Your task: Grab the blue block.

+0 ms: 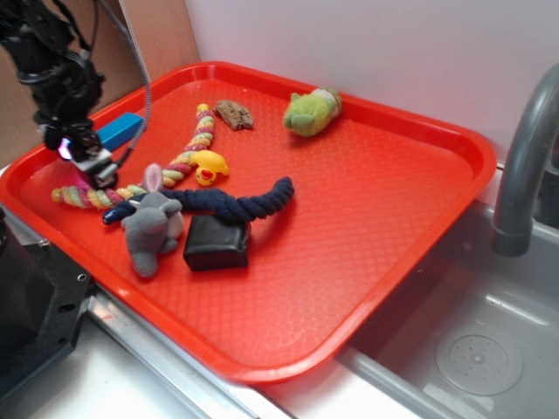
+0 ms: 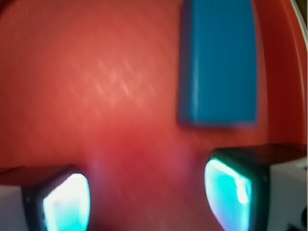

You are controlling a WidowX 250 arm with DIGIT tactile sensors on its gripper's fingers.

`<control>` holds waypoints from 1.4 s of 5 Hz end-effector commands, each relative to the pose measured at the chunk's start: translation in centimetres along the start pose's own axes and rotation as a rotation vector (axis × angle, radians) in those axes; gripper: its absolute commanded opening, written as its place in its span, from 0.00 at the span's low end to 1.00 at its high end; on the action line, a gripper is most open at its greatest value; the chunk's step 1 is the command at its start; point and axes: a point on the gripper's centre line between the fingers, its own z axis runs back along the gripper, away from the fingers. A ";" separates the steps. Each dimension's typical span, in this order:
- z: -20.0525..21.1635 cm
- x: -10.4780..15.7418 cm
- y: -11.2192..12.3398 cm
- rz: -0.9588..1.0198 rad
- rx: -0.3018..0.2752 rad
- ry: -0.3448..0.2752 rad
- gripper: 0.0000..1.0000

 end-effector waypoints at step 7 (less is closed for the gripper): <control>-3.3 4.7 -0.6 -0.007 -0.090 0.024 1.00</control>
